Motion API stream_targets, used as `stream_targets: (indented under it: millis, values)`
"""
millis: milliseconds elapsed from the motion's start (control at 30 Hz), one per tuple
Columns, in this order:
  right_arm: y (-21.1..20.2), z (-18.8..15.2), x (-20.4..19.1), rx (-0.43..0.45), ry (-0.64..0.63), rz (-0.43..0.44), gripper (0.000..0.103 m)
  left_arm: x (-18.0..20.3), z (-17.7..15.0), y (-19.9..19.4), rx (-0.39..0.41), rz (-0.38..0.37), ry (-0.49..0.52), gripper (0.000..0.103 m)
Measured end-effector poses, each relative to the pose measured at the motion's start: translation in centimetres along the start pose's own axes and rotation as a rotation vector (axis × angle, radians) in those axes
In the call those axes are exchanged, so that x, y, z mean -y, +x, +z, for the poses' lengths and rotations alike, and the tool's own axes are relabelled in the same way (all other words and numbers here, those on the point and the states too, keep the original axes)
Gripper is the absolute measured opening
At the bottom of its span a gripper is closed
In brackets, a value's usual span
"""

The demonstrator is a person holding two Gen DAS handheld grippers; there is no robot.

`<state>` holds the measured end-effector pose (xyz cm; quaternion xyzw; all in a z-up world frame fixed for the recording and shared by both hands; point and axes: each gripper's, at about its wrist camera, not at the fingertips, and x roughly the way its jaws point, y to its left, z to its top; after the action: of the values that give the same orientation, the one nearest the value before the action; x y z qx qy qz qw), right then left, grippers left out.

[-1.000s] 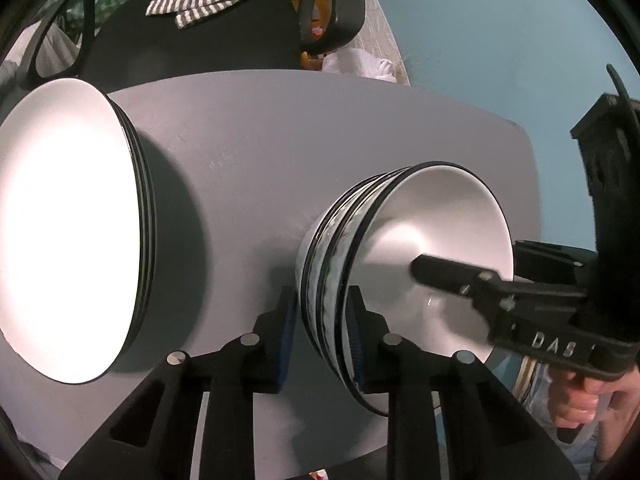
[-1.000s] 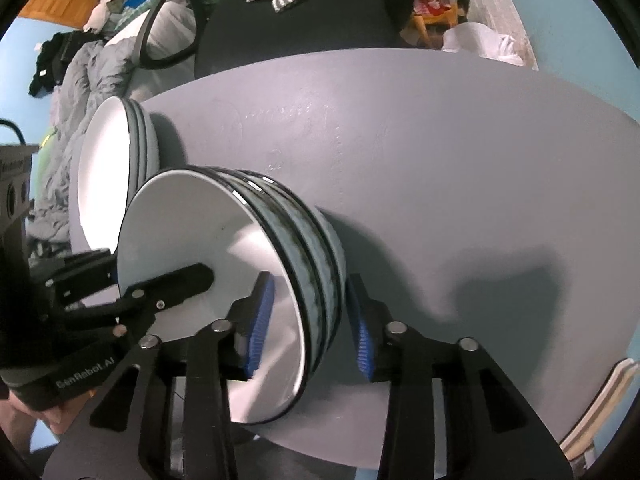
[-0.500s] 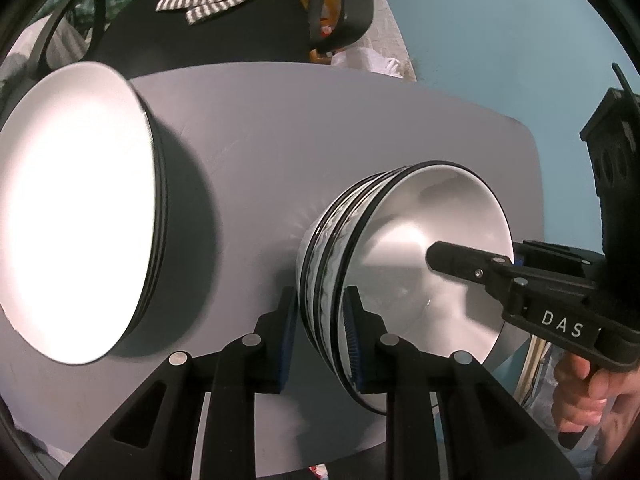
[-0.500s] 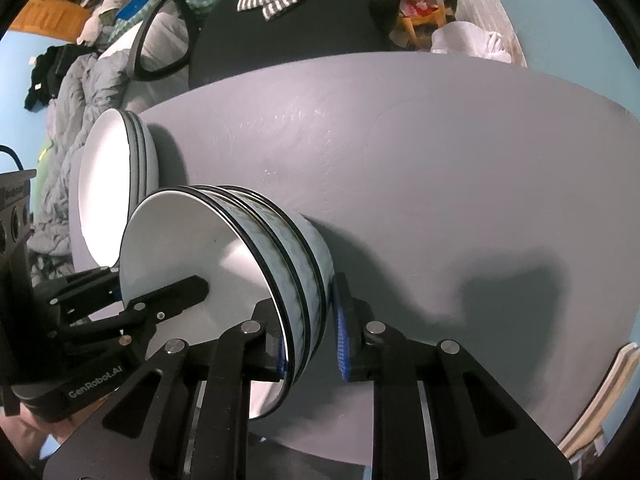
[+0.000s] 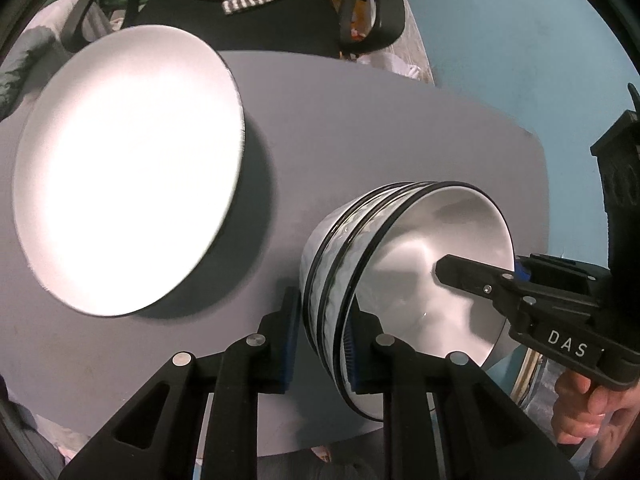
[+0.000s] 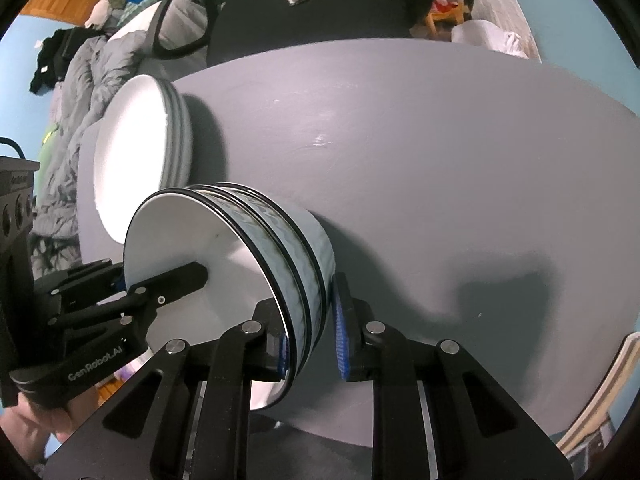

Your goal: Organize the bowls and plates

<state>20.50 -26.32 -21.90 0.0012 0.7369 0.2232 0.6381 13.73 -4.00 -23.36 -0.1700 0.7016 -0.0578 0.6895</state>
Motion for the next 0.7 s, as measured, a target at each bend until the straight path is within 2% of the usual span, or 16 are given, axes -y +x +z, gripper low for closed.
stream_targets:
  millis: [400,600,700]
  values:
    - [-2.5,1.6,-5.2,0.039,-0.064,0.002,0.018,-1.1,0.7,-4.7,0.099,-0.005,-0.034,0.019]
    - [-3.2,3.7,-8.3,0.061,-0.119,0.001,0.018,-2.8,1.5,-6.4,0.141,0.013,-0.054,0.019]
    - [-2.8,4.7,-9.9,0.067,-0.148,-0.007,0.018,-4.9,1.9,-7.1,0.152,0.021,-0.071,0.019]
